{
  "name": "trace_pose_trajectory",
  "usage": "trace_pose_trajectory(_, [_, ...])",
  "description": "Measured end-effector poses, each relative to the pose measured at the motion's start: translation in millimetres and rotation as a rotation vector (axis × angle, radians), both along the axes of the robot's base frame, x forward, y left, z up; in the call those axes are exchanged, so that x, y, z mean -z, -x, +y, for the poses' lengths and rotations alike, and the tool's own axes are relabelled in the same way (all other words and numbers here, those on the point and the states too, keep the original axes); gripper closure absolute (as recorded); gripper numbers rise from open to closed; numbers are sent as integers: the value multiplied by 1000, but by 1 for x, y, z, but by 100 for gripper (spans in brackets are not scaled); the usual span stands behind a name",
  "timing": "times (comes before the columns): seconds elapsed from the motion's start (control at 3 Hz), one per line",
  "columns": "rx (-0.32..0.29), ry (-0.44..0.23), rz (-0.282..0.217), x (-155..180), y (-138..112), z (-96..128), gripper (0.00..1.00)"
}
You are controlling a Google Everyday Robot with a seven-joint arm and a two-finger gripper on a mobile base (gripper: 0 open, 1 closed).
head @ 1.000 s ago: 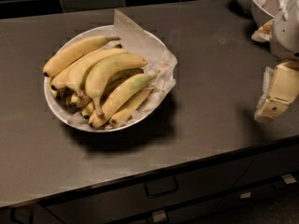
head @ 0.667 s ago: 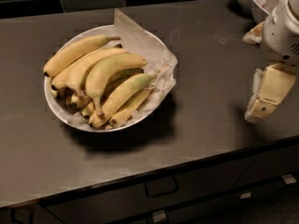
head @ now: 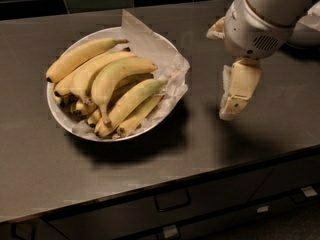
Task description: Pick banana from white bowl
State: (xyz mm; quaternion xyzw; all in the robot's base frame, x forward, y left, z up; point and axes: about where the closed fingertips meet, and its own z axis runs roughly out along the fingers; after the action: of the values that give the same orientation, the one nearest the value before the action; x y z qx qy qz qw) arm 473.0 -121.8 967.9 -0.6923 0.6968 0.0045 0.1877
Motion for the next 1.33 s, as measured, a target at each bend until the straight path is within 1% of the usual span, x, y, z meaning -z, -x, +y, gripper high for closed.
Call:
trace_pose_trajectory(0.33, [0, 0, 0, 0, 0, 0, 0])
trace_pose_trajectory(0.67, [-68, 3, -38, -22, 3, 22, 0])
trace_pose_trajectory(1.0, [-131, 13, -87, -45, 15, 48, 0])
trace_pose_trajectory(1.33, [-187, 0, -112, -56, 19, 69, 2])
